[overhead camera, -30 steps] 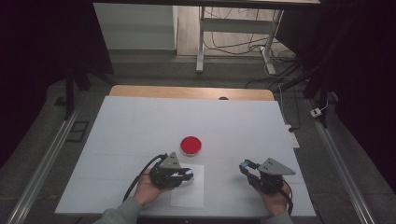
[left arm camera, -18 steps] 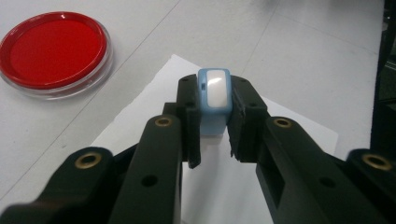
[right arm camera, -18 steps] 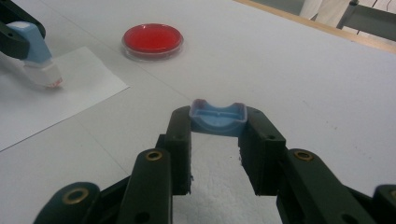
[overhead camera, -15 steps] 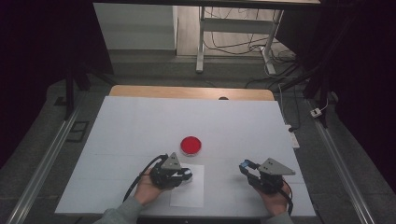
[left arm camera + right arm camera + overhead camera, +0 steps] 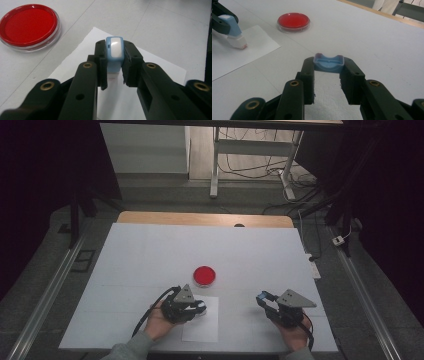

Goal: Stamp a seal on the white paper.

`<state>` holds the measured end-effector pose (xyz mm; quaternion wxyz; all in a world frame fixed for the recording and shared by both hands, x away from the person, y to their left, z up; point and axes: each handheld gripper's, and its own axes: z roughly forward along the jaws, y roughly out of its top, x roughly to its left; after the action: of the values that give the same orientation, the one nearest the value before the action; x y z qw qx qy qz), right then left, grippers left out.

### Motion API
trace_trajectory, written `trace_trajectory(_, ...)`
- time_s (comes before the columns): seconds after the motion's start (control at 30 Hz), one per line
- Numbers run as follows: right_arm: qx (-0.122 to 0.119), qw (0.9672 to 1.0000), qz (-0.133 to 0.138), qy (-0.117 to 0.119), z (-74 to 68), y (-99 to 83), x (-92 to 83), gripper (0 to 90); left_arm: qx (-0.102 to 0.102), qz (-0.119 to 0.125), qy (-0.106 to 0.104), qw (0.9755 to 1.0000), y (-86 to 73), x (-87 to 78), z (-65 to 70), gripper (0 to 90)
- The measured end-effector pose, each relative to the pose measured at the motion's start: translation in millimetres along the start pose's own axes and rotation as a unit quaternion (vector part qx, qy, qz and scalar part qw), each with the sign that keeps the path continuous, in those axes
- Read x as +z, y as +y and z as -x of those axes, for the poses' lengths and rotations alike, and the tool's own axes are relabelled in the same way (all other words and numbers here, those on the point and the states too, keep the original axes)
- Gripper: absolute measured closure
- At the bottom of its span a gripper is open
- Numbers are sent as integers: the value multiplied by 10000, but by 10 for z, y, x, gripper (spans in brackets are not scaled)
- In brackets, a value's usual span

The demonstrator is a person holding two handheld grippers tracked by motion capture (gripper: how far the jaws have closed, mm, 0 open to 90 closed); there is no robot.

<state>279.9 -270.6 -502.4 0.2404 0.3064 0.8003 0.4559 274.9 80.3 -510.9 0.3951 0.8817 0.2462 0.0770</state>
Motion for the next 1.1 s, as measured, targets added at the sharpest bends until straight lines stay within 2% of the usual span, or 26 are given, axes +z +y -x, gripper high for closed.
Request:
trace_trajectory(0.37, -3, 10000, 5, -3, 4, 0, -2, 650, -12, -47, -7, 10000, -6, 22, 1, 759)
trace_trajectory(1.1, -13, 10000, -7, 14, -12, 4, 3, 650, 188, -320, 134, 9992, 24, 65, 49, 763)
